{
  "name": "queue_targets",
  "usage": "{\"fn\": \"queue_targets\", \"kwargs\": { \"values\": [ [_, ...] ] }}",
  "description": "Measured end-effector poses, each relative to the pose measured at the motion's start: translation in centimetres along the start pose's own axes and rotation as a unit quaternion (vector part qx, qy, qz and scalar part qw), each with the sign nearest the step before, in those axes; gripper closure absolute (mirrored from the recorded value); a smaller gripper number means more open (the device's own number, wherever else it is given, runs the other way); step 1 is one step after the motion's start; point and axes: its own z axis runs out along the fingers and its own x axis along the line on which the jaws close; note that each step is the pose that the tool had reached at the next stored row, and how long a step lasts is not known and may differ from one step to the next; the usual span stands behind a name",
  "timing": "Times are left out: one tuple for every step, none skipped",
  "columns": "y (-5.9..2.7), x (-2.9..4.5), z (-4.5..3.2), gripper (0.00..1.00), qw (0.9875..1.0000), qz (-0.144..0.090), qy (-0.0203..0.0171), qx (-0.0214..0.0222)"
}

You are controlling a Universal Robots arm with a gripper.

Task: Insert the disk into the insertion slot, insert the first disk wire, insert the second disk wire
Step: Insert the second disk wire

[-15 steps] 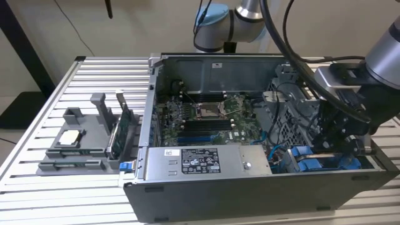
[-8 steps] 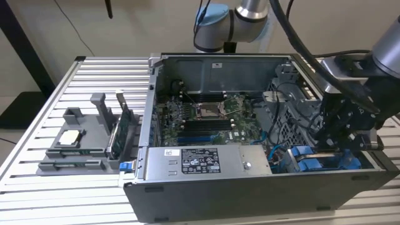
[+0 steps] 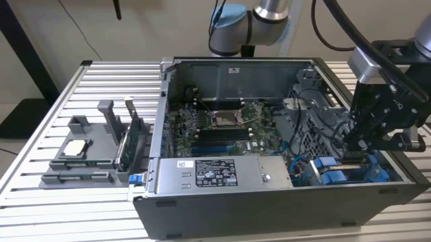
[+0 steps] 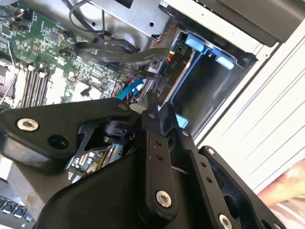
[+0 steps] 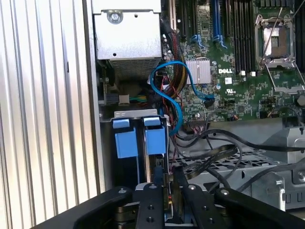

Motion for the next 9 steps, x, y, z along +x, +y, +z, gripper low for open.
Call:
{"fn": "queue_targets", "kwargs": {
  "values": [
    [0.00, 0.00, 0.00, 0.76, 1.0000, 0.000, 0.0000, 0.0000],
    [0.00, 0.00, 0.00, 0.76, 1.0000, 0.000, 0.0000, 0.0000],
    [0.00, 0.00, 0.00, 0.76, 1.0000, 0.000, 0.0000, 0.0000],
    [0.00, 0.00, -0.01, 0.76, 1.0000, 0.000, 0.0000, 0.0000],
    [0.00, 0.00, -0.01, 0.76, 1.0000, 0.000, 0.0000, 0.0000],
    [0.00, 0.00, -0.01, 0.76, 1.0000, 0.000, 0.0000, 0.0000],
    [0.00, 0.00, -0.01, 0.76, 1.0000, 0.000, 0.0000, 0.0000],
    [0.00, 0.00, -0.01, 0.76, 1.0000, 0.000, 0.0000, 0.0000],
    [0.00, 0.00, -0.01, 0.76, 1.0000, 0.000, 0.0000, 0.0000]
  ]
}}
